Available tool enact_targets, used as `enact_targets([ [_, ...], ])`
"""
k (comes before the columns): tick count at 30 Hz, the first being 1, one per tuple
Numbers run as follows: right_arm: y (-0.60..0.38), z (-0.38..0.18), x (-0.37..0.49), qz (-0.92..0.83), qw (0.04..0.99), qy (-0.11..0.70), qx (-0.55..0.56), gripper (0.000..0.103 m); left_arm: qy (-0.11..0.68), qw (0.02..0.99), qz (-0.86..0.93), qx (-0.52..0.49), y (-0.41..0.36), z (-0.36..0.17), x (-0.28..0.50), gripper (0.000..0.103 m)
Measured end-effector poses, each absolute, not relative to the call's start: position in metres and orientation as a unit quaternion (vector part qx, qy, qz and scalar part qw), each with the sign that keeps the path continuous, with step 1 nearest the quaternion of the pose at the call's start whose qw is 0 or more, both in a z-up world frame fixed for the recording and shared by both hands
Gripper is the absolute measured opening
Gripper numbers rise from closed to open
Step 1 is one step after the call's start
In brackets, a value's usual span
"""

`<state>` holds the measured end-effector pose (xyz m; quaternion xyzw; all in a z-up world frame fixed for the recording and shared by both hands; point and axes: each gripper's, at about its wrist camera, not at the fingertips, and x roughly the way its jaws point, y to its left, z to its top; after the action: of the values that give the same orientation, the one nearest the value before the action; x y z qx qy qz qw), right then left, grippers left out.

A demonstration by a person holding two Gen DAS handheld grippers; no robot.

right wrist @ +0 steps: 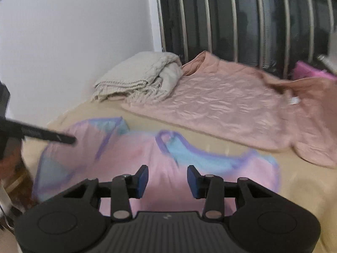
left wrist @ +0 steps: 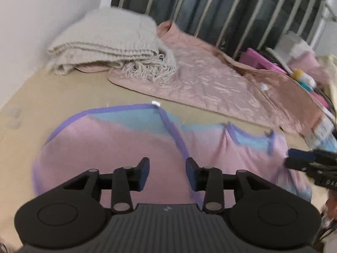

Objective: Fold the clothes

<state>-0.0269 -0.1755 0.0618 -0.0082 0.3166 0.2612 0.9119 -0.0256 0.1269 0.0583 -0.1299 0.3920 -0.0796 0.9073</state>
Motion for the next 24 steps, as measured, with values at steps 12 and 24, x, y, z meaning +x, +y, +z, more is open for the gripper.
enact_targets([
  [12,-0.13,0.029,0.072,0.257,0.881,0.391,0.076,0.002,0.44,0.848,-0.062,-0.289,0.132,0.021,0.071,0.011],
  [24,-0.162,0.019,0.043,0.229,0.904,0.333,0.142,0.014,0.371,0.843,-0.054,-0.385,0.164,0.005,0.073,0.035],
])
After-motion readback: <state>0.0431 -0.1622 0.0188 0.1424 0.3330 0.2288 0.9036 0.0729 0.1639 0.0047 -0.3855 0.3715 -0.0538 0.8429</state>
